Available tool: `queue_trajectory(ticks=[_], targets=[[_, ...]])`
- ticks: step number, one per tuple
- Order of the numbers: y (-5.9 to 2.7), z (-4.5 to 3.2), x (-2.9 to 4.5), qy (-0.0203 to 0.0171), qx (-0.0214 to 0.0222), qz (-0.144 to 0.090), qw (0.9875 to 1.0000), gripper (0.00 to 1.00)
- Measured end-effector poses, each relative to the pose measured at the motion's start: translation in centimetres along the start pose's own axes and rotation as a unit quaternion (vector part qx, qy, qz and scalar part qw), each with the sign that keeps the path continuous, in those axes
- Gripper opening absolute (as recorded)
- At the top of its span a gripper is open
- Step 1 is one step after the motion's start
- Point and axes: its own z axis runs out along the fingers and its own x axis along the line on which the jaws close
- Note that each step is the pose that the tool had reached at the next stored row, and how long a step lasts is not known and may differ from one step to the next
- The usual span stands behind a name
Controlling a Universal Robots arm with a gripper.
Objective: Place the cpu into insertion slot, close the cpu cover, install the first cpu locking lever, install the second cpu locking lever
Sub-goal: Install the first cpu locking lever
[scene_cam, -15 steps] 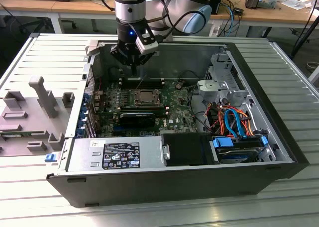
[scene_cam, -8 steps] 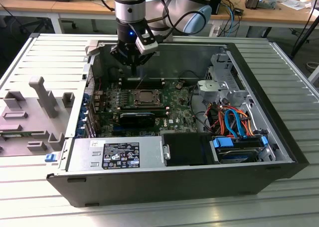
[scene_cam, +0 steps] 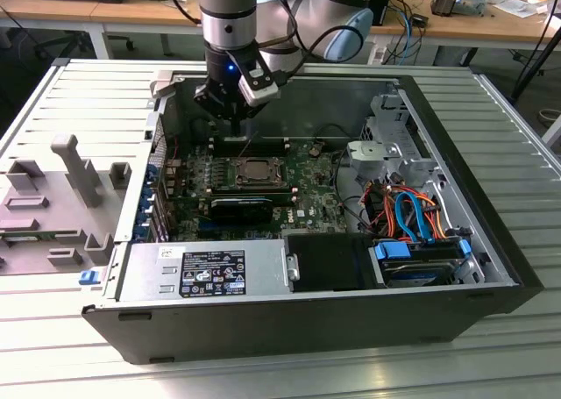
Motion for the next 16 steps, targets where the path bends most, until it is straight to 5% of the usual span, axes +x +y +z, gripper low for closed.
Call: queue_trajectory(ticks=[16], targets=[[-0.03, 0.90, 0.01, 0.0001, 0.0005, -0.001, 1.0000, 0.11]])
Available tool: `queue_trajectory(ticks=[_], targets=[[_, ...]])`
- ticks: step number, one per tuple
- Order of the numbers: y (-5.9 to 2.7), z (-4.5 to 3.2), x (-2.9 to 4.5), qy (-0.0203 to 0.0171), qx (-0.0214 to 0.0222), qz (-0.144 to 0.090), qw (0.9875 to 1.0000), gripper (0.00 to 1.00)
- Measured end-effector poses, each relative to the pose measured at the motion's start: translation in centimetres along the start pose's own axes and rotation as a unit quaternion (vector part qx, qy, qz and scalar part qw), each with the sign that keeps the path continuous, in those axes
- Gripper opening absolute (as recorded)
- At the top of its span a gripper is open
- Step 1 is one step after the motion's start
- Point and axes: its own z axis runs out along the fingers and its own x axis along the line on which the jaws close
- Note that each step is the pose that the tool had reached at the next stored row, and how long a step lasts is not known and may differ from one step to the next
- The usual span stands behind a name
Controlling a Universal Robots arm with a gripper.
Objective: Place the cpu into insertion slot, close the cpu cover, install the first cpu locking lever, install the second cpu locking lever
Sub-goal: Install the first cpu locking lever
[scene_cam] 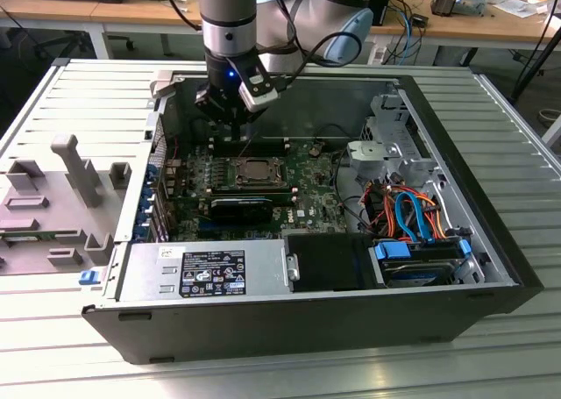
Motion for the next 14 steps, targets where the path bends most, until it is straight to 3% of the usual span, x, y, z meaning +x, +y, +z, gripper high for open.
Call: queue_trajectory(ticks=[14], targets=[[-0.01, 0.32, 0.01, 0.0000, 0.0000, 0.000, 1.0000, 0.11]])
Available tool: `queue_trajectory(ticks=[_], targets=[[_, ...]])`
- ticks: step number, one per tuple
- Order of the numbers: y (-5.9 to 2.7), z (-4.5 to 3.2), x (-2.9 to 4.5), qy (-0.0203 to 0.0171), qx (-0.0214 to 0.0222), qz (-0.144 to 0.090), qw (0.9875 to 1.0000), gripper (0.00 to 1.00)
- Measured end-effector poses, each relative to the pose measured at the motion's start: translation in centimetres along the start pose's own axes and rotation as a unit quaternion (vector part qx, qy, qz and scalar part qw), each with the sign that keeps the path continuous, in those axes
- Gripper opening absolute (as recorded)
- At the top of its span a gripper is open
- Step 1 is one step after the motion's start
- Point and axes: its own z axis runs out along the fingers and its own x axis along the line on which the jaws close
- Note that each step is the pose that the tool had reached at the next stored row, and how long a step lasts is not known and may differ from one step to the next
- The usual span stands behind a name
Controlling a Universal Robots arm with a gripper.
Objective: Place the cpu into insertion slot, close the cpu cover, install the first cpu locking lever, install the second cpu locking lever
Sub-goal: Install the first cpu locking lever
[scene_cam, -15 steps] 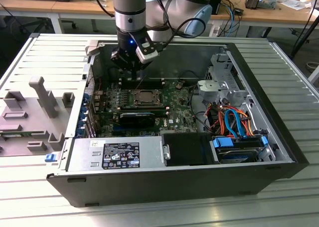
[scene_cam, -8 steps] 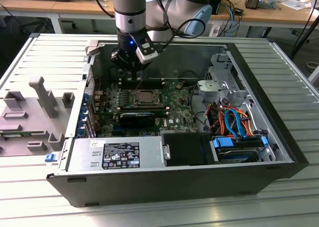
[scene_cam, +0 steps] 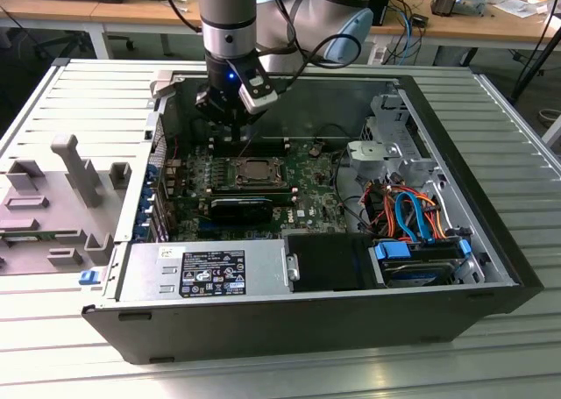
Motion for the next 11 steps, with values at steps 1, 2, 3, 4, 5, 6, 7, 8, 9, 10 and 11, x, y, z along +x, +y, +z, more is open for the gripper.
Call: queue_trajectory(ticks=[1, 2, 3, 4, 5, 6, 7, 8, 9, 10, 11], targets=[[0.00, 0.02, 0.00, 0.0000, 0.0000, 0.000, 1.0000, 0.11], [0.00, 0.04, 0.00, 0.0000, 0.0000, 0.000, 1.0000, 0.11], [0.00, 0.06, 0.00, 0.0000, 0.0000, 0.000, 1.0000, 0.11], [0.00, 0.08, 0.00, 0.0000, 0.0000, 0.000, 1.0000, 0.11], [0.00, 0.09, 0.00, 0.0000, 0.0000, 0.000, 1.0000, 0.11], [0.00, 0.11, 0.00, 0.0000, 0.0000, 0.000, 1.0000, 0.11], [-0.01, 0.13, 0.00, 0.0000, 0.0000, 0.000, 1.0000, 0.11], [-0.01, 0.15, 0.00, 0.0000, 0.0000, 0.000, 1.0000, 0.11], [-0.01, 0.18, 0.00, 0.0000, 0.0000, 0.000, 1.0000, 0.11], [-0.01, 0.20, 0.01, 0.0000, 0.0000, 0.000, 1.0000, 0.11], [-0.01, 0.22, 0.00, 0.0000, 0.0000, 0.000, 1.0000, 0.11]])
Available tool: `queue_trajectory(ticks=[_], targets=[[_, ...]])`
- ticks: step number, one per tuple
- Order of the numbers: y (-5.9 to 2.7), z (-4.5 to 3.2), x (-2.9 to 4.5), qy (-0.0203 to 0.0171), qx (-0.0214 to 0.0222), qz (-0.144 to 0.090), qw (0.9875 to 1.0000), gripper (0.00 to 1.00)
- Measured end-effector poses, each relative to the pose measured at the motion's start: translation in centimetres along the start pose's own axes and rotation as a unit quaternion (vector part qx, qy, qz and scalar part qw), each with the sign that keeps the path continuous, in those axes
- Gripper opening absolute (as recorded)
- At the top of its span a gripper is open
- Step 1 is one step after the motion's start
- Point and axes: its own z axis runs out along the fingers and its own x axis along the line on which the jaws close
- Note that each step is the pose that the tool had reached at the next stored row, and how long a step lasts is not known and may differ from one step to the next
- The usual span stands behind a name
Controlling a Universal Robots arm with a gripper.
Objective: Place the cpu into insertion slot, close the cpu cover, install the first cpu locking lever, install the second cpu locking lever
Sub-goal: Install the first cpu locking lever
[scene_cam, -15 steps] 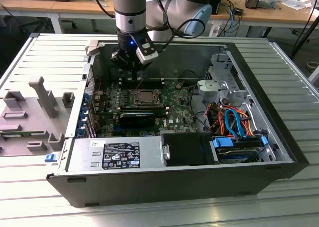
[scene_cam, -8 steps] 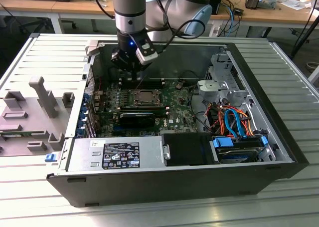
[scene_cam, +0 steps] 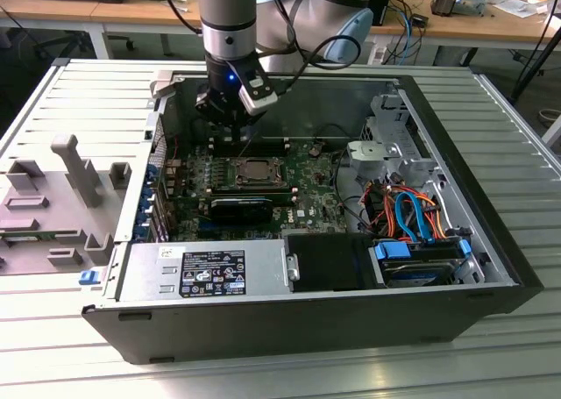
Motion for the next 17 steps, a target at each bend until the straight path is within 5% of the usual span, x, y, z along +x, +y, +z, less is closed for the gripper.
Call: queue_trajectory(ticks=[17], targets=[[-0.01, 0.40, 0.01, 0.0000, 0.0000, 0.000, 1.0000, 0.11]])
